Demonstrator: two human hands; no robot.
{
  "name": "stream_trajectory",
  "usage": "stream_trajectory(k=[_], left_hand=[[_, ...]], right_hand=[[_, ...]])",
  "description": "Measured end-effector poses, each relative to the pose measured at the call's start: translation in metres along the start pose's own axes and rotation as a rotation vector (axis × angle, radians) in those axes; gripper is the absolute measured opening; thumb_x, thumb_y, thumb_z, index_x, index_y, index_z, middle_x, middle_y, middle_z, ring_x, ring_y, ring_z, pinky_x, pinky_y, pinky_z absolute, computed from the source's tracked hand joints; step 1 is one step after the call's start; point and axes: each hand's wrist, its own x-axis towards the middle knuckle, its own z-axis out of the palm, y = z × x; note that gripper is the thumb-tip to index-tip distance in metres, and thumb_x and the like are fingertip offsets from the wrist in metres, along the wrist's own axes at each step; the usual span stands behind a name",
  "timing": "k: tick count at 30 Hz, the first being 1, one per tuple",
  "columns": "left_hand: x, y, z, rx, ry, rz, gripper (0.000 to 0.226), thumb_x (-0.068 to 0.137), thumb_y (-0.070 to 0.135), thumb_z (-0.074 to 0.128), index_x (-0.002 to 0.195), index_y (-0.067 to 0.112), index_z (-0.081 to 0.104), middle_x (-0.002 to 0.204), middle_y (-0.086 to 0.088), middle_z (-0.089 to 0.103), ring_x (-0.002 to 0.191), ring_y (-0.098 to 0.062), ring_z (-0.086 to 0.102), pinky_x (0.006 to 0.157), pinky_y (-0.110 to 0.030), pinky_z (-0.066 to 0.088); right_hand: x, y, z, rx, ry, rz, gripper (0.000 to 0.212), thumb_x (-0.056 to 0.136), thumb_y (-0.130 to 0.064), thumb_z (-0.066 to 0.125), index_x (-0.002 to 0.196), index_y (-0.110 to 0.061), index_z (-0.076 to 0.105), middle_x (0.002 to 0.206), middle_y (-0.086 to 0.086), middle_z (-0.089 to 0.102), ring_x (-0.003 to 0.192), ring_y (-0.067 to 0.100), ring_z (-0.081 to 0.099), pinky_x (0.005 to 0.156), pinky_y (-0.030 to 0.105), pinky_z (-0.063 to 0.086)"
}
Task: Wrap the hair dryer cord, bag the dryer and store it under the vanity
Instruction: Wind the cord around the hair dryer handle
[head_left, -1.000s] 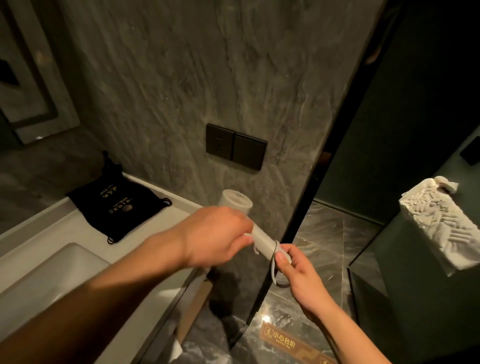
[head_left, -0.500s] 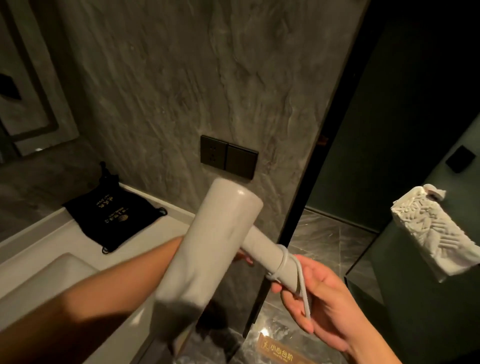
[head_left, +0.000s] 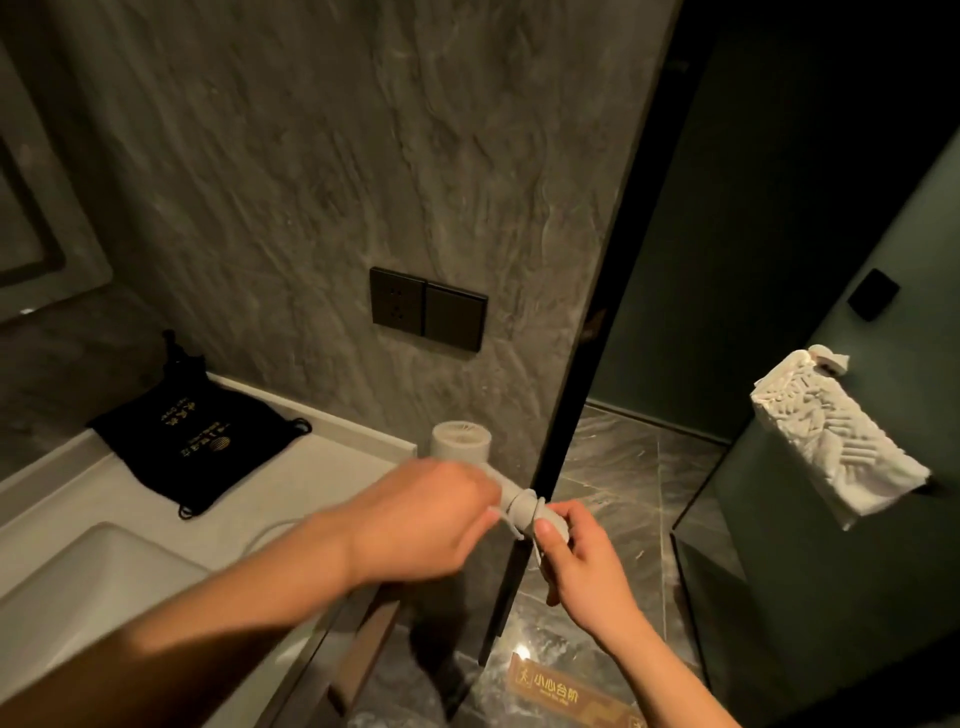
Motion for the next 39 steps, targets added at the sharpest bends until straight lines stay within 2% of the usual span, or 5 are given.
stream_trajectory(k=[5, 14, 22, 31, 39], left_hand=[[0.045, -0.033, -0.043, 0.085, -0.055, 0.02, 0.022, 0.091, 0.044, 0.062, 0.086, 0.023, 0.068, 0.083, 0.005, 0.069, 0.082, -0.018, 0.064, 0.072, -0.04, 0.054], [0.068, -0.073, -0.001, -0.689, -0.246, 0.011, 0.018, 0.08, 0.028, 0.082, 0.08, 0.01, 0.079, 0.062, 0.01, 0.066, 0.059, -0.003, 0.053, 0.062, -0.023, 0.043], [0.007, -0.041, 0.11, -1.317, -0.106, -0.382, 0.028, 0.101, 0.031, 0.056, 0.099, 0.017, 0.08, 0.049, 0.009, 0.043, 0.041, -0.002, 0.034, 0.043, -0.013, 0.029], [-0.027, -0.036, 0.048, -0.259, -0.047, -0.131, 0.031, 0.096, 0.045, 0.042, 0.08, 0.027, 0.06, 0.079, 0.007, 0.065, 0.078, -0.014, 0.061, 0.072, -0.036, 0.049], [0.02, -0.061, -0.05, 0.033, -0.001, -0.132, 0.027, 0.089, 0.05, 0.066, 0.08, 0.025, 0.069, 0.074, 0.009, 0.065, 0.074, -0.012, 0.062, 0.066, -0.038, 0.052]], right_hand=[[-0.009, -0.025, -0.015, 0.171, -0.348, -0.009, 0.02, 0.101, -0.025, 0.056, 0.109, -0.008, 0.062, 0.061, 0.006, 0.054, 0.048, 0.019, 0.051, 0.043, 0.032, 0.045], [-0.014, -0.055, -0.045, 0.651, -0.751, -0.118, 0.054, 0.095, -0.03, 0.064, 0.121, 0.016, 0.053, 0.084, 0.024, 0.06, 0.049, 0.015, 0.054, 0.038, 0.024, 0.044], [-0.009, -0.064, -0.04, 0.652, -0.231, -0.097, 0.035, 0.099, -0.027, 0.055, 0.119, 0.001, 0.063, 0.079, 0.019, 0.06, 0.049, 0.019, 0.052, 0.039, 0.026, 0.044], [0.028, -0.019, -0.004, 0.245, 0.214, 0.06, 0.019, 0.102, -0.024, 0.051, 0.108, -0.011, 0.063, 0.075, 0.015, 0.06, 0.05, 0.012, 0.056, 0.046, 0.034, 0.054], [0.023, -0.029, -0.003, 0.097, -0.317, -0.029, 0.018, 0.1, -0.027, 0.057, 0.102, -0.012, 0.066, 0.058, -0.004, 0.057, 0.049, 0.02, 0.051, 0.047, 0.039, 0.046]])
